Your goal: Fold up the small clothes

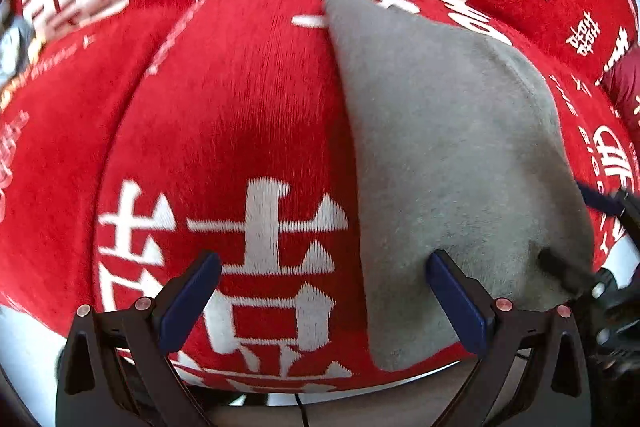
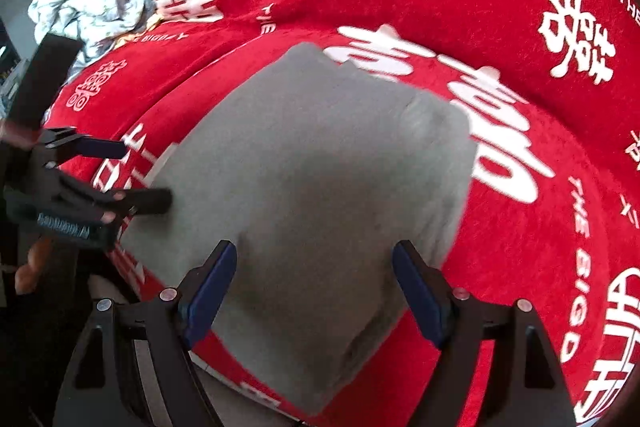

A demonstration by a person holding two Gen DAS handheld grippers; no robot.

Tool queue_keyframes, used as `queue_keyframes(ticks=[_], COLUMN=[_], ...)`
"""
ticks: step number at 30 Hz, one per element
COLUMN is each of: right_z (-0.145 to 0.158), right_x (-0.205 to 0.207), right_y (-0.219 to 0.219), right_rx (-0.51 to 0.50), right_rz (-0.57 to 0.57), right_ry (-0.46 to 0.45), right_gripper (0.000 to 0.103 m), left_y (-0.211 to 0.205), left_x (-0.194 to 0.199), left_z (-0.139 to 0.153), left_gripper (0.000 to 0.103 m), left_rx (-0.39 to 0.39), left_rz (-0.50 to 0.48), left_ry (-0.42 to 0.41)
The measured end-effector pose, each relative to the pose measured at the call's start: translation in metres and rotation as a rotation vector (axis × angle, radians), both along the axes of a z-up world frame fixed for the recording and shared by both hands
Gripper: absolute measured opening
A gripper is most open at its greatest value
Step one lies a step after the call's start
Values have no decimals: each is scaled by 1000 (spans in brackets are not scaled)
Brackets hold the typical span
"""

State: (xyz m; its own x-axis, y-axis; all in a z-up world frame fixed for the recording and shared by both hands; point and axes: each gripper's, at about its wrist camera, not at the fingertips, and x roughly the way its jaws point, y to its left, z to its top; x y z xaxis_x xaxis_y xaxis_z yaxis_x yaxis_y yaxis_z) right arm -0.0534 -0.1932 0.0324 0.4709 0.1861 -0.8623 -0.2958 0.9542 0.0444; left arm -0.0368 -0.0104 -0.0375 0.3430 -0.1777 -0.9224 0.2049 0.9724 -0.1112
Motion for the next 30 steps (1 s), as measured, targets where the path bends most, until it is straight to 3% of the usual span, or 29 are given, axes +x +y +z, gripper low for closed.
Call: queue_keyframes(ticks=[5, 9, 13, 17, 20, 22, 25, 30], right_z=[-14, 8, 24, 5, -16, -14, 3, 22], right_x=[-12, -25, -30, -22, -15, -15, -16, 1], right_y=[-13, -21, -12, 10, -1, -13, -22, -17], right_rx=[54, 9, 71, 52, 19, 57, 46, 40], right_rz=[-39, -92, -37, 25, -47, -78, -94, -74], right_ry=[65, -3, -53, 3, 82, 96, 45, -20], right_gripper=[83, 83, 83, 83, 83, 83, 83, 83], left_y=[8, 6, -3, -6, -2, -1, -3, -15], left_x=[-11, -19, -11, -6, -10, -15, -13, 11], left_z=[5, 22, 11, -2, 4, 16, 34, 39], left_gripper=[103, 103, 103, 103, 103, 103, 103, 103], left_rx=[-2, -1, 30, 41, 44, 62, 57, 55], left_rz=[4, -23, -26, -15, -9, -14, -32, -27], left_ry=[2, -54, -31, 3, 2, -40, -106, -141])
